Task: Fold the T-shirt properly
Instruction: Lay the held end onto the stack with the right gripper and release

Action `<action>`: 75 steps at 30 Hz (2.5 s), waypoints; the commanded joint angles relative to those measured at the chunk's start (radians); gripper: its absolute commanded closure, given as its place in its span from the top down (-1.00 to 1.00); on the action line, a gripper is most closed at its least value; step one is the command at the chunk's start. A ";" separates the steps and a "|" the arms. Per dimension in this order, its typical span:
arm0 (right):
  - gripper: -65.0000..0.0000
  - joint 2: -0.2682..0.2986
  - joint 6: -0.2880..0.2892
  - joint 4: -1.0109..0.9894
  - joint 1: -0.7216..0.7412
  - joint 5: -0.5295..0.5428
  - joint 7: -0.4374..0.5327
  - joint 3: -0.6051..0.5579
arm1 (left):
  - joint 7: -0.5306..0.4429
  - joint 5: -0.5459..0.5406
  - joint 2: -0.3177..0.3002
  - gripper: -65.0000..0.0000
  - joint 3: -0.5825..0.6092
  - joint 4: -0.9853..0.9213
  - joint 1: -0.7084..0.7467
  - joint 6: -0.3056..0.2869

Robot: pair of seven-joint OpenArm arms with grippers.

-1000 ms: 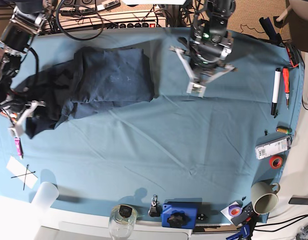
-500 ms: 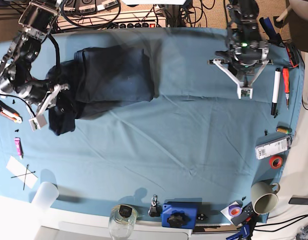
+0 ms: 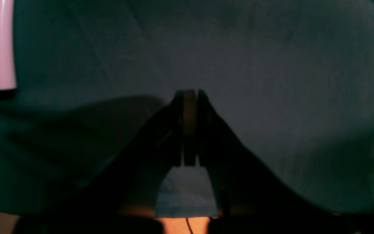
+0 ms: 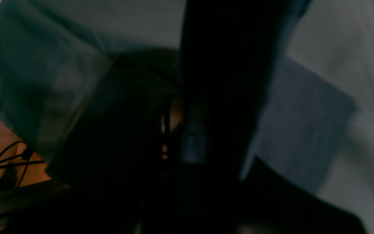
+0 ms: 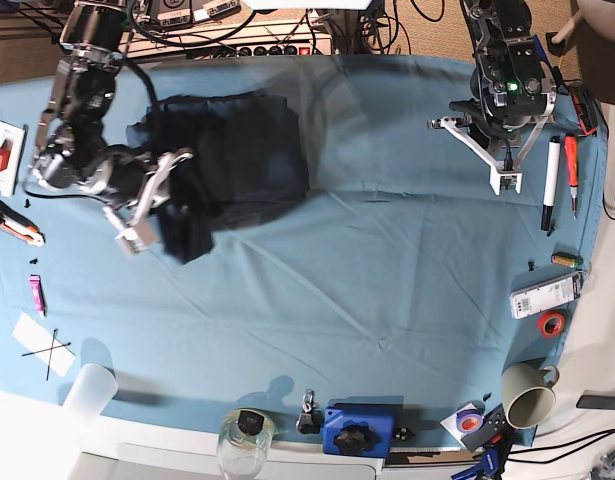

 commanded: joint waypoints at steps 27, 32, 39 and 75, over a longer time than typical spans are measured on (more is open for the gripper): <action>-0.51 -0.063 0.001 0.016 0.031 0.235 -0.014 -0.178 | -0.025 -0.006 0.000 -1.00 -0.002 0.020 0.011 0.000; -0.51 -0.063 0.001 0.016 0.037 0.280 -0.014 -0.177 | -0.026 -0.006 0.000 -1.00 -0.002 0.019 0.011 0.000; -0.51 -0.094 0.001 0.048 0.102 0.314 -0.014 -0.177 | -0.032 -0.006 0.000 -1.00 -0.002 0.020 0.011 0.000; -1.00 -0.096 0.001 -0.129 -0.177 0.050 0.009 0.136 | -0.039 -0.085 0.000 -1.00 -0.001 0.019 0.025 -0.053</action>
